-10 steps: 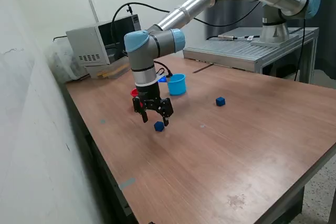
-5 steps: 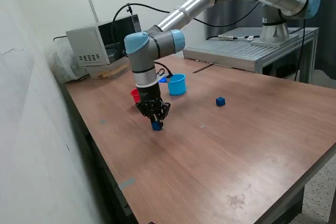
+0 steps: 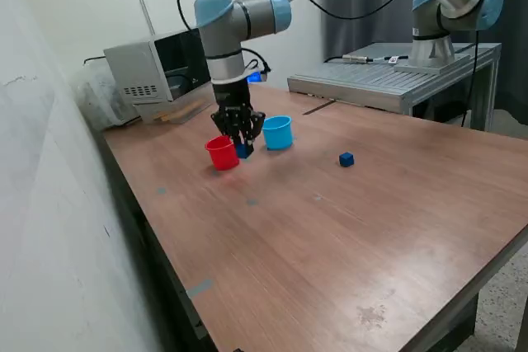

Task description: Place red objects in the red bin, and blue objects in the blue bin.

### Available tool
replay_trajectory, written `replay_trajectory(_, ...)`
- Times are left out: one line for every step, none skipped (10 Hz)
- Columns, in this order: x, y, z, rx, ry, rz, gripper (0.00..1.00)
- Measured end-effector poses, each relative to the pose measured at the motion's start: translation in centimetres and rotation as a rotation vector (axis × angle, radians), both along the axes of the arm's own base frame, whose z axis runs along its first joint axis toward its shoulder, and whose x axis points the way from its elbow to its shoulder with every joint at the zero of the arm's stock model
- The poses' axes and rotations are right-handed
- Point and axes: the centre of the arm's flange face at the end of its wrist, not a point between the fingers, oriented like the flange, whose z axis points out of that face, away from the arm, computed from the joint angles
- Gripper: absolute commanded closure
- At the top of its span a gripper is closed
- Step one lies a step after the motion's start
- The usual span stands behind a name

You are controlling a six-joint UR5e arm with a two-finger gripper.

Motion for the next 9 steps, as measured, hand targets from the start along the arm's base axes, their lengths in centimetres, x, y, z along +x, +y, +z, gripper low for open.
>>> replay_trajectory(2.8,1.1,2.9,0.01,-0.013,-0.017,1.0)
replay_trajectory(5.7,2.3,5.6,0.022,-0.021,-0.035,1.0)
replay_trajectory(8.5,3.7,7.9,0.04,-0.033,-0.056,1.0)
replay_trajectory(11.1,5.2,9.8,0.057,-0.046,-0.081,1.0)
replay_trajectory(13.3,7.0,10.8,0.067,-0.062,-0.109,1.0)
replay_trajectory(14.9,8.8,11.0,0.068,-0.078,-0.139,1.0)
replay_trajectory(15.9,10.6,10.8,0.065,-0.091,-0.169,1.0)
replay_trajectory(16.3,12.3,10.0,0.058,-0.106,-0.195,1.0)
replay_trajectory(16.1,13.5,8.4,0.049,-0.114,-0.214,1.0)
